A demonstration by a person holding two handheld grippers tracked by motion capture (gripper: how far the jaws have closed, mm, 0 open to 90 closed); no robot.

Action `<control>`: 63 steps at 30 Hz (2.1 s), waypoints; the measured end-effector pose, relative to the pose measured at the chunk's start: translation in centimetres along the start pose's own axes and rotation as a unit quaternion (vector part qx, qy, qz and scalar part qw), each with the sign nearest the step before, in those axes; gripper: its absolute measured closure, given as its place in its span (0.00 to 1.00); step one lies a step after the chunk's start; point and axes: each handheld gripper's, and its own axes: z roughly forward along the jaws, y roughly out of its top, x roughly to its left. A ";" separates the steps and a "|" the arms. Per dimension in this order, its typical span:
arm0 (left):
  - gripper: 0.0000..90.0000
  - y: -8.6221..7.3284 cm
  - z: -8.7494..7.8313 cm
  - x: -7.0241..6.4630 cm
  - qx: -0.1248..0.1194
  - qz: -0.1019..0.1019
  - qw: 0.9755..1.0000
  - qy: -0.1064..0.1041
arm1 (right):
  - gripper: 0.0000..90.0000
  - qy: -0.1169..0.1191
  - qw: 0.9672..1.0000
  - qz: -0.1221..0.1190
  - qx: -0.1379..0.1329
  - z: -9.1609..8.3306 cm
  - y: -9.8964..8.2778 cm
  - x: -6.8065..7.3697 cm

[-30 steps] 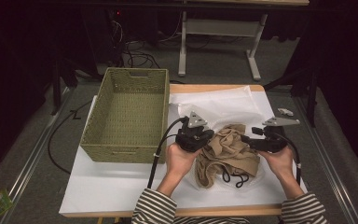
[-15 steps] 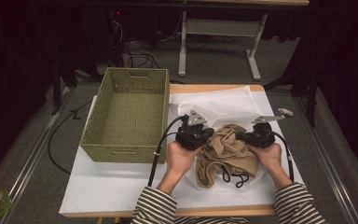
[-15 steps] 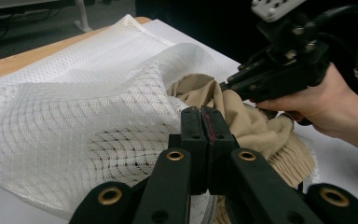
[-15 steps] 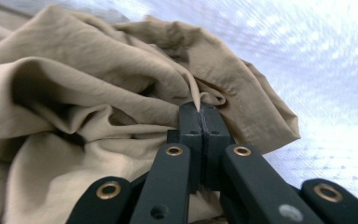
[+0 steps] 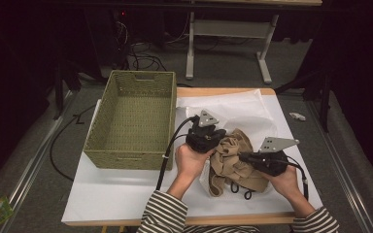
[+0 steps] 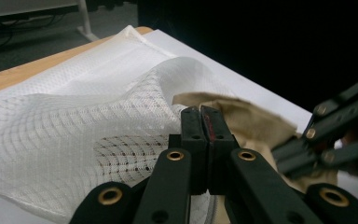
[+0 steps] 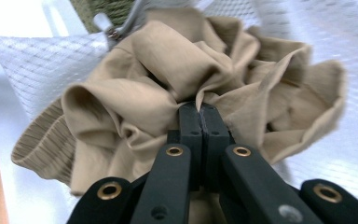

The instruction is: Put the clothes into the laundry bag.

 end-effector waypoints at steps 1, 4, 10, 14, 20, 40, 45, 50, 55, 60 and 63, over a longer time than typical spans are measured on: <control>0.99 0.1 0.0 -0.2 -0.002 -0.006 1.000 -0.003 | 1.00 0.000 1.000 0.000 0.003 0.4 0.1 0.3; 0.99 0.2 -0.5 -1.1 -0.008 -0.002 1.000 -0.024 | 1.00 -0.001 1.000 -0.004 0.028 1.9 0.3 0.3; 0.99 0.4 -2.2 -3.5 -0.012 0.020 0.998 -0.058 | 1.00 -0.051 0.996 0.017 0.077 5.9 -0.4 -2.0; 0.99 0.3 -2.3 -2.9 -0.011 0.016 0.998 -0.052 | 1.00 -0.050 0.994 0.071 0.072 6.8 -1.3 -3.9; 0.99 0.2 -2.6 -1.9 -0.010 0.010 0.999 -0.045 | 0.83 -0.057 0.996 0.061 0.043 4.3 -1.3 -2.9; 0.99 -0.3 -2.4 -0.9 -0.003 0.021 1.000 -0.022 | 0.49 -0.042 0.999 0.015 -0.001 1.9 -0.8 0.8; 0.99 -0.4 -2.6 -1.1 -0.002 0.027 0.999 -0.026 | 0.46 -0.055 0.998 0.006 0.043 5.1 0.0 0.7; 0.99 0.4 -3.2 -0.5 -0.011 0.001 0.999 -0.033 | 0.66 -0.086 0.993 -0.010 0.074 6.6 -0.6 -0.2; 0.99 0.1 -3.7 -0.5 -0.007 0.006 0.999 -0.035 | 0.93 -0.121 0.988 -0.045 0.081 6.8 -0.5 -0.9; 0.99 -0.6 -4.0 0.5 -0.002 -0.002 1.000 -0.026 | 0.94 -0.168 0.985 -0.009 0.039 5.7 0.2 -3.1; 0.99 -1.0 -4.0 1.1 0.002 -0.012 1.000 -0.022 | 0.90 -0.159 0.985 0.007 0.061 6.7 -0.5 -4.3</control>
